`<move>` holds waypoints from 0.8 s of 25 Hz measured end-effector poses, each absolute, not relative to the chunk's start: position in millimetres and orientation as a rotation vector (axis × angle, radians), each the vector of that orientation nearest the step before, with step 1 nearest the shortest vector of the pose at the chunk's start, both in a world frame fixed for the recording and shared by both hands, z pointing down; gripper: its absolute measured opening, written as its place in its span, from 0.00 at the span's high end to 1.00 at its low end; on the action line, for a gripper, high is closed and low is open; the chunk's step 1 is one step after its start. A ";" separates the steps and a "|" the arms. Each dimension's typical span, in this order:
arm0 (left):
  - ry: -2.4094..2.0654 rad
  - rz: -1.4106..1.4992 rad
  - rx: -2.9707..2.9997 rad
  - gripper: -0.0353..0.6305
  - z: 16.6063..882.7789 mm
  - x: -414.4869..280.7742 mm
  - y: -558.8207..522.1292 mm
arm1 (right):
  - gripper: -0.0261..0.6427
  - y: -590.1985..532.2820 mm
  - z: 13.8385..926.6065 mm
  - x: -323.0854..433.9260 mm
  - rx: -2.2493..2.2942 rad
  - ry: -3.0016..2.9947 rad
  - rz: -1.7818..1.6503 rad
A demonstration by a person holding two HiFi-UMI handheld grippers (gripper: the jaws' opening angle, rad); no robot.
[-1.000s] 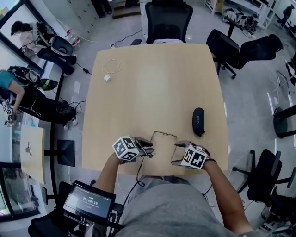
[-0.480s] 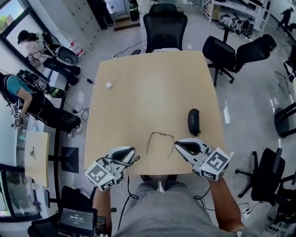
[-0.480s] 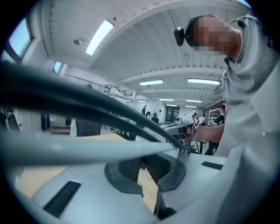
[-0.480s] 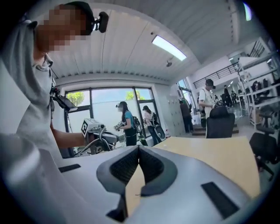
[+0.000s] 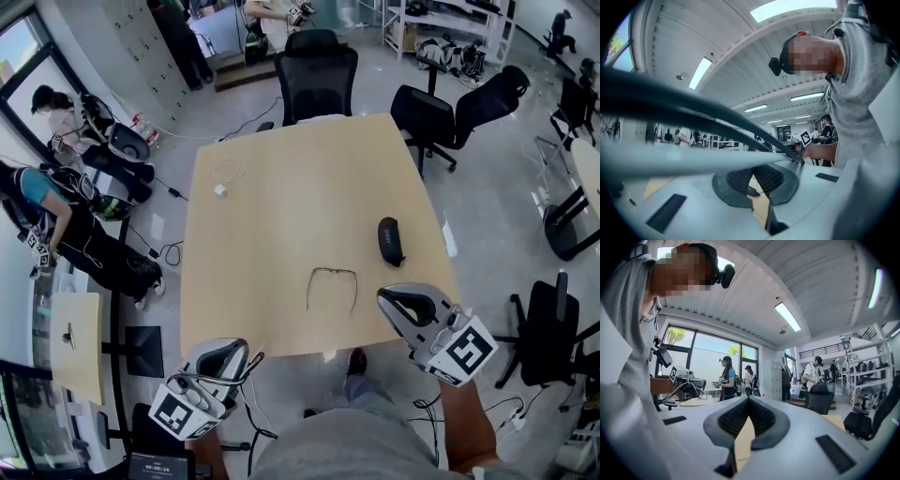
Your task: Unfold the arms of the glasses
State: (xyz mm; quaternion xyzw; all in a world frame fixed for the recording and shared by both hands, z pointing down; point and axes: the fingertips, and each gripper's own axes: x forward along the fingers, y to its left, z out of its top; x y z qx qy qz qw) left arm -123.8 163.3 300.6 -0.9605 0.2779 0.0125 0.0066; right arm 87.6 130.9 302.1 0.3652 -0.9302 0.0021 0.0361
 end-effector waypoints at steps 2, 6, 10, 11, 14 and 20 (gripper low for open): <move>0.847 0.031 -2.994 0.94 299.8 -140.7 192.6 | 0.95 161.5 294.5 74.6 1.165 -2.836 0.001; 0.829 0.052 -2.985 0.94 294.3 -184.5 248.0 | 0.95 224.0 275.4 35.1 1.225 -2.819 -0.028; 0.823 0.046 -2.965 0.94 289.5 -223.9 296.1 | 0.95 281.9 258.6 -2.8 1.251 -2.801 -0.057; 0.823 0.048 -2.961 0.94 288.1 -230.2 305.5 | 0.95 294.1 255.1 -8.5 1.256 -2.796 -0.063; 0.817 0.079 -2.953 0.94 287.5 -242.8 333.3 | 0.95 329.6 251.5 -18.5 1.269 -2.774 -0.083; 0.769 0.130 -2.943 0.94 288.8 -230.9 369.5 | 0.95 381.6 245.3 -2.2 1.328 -2.739 -0.126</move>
